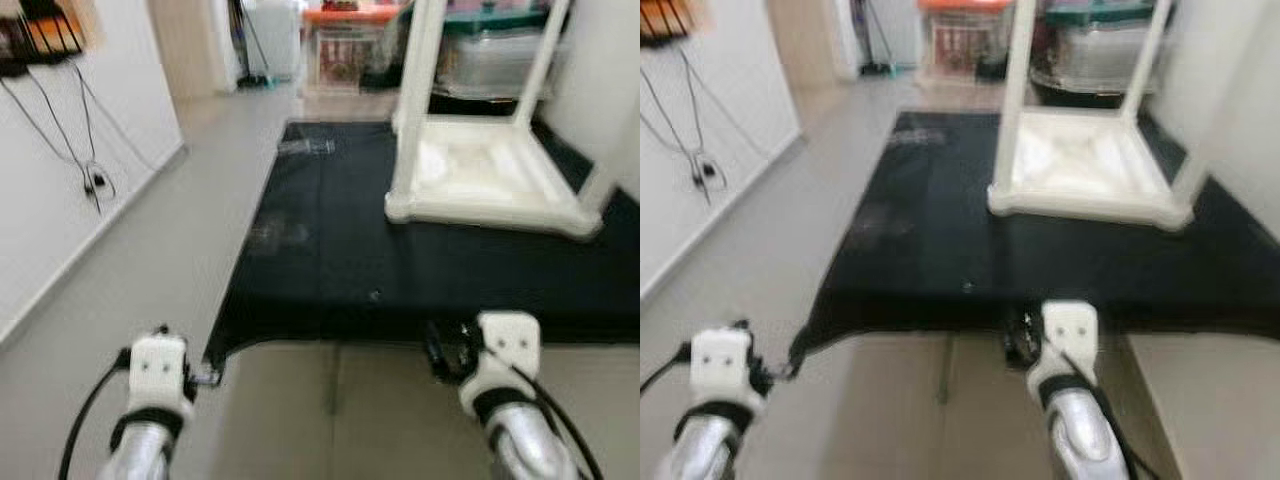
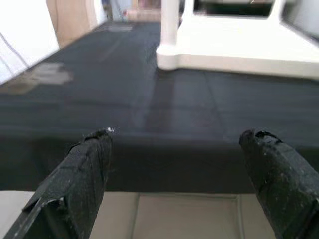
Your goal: Building children table
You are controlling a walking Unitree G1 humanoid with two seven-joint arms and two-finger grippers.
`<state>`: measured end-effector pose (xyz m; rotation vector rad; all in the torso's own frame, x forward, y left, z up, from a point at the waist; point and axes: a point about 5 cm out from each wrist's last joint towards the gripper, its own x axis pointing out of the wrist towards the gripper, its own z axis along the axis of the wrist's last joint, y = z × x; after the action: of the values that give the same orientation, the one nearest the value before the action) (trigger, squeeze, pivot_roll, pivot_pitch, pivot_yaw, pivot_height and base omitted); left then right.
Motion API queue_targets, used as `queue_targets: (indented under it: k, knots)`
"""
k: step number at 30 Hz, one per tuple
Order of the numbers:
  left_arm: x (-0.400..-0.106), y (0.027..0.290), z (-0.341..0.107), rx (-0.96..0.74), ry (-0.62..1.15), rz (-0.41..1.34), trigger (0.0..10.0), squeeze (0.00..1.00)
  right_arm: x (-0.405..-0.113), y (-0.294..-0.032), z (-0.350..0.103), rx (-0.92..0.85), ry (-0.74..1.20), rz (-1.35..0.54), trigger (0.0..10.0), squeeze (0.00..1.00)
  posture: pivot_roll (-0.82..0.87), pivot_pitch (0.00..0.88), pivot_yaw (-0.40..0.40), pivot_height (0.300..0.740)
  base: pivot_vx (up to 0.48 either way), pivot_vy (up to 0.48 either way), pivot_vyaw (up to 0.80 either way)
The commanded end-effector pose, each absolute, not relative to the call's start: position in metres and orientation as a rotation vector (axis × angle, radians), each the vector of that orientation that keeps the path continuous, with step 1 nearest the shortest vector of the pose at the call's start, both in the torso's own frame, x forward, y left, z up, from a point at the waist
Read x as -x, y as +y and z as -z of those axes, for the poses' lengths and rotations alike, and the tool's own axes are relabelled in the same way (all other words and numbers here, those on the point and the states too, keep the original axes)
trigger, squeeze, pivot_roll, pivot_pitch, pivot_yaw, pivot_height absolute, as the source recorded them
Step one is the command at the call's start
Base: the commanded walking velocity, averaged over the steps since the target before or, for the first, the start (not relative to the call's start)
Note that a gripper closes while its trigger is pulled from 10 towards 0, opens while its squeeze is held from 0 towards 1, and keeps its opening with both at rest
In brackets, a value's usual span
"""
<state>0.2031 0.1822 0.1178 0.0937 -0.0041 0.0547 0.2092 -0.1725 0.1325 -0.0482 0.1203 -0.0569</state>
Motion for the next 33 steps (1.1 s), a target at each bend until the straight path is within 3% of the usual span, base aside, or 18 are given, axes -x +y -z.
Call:
queue_targets:
  k: [1,28,33]
  knots:
    - [-0.2048,0.1835,-0.1197,-0.099,-0.008,-0.053,10.0,0.00,-0.2098,-0.1713,-0.1316,0.044,0.118,0.053,10.0,0.00,0.09,0.000,-0.034,0.740,-0.371,0.000,0.00]
    - [-0.2077,0.1814,-0.1188,-0.089,-0.008,-0.029,10.0,0.00,-0.2071,-0.1675,-0.1316,0.084,0.049,0.029,10.0,0.00,0.08,0.000,-0.020,0.740,-0.336,0.000,0.00]
    - [-0.2091,0.1832,-0.1161,-0.098,0.002,-0.041,10.0,0.00,-0.2071,-0.1685,-0.1311,0.112,0.041,0.043,10.0,0.00,0.08,0.000,-0.023,0.740,0.000,0.000,0.00]
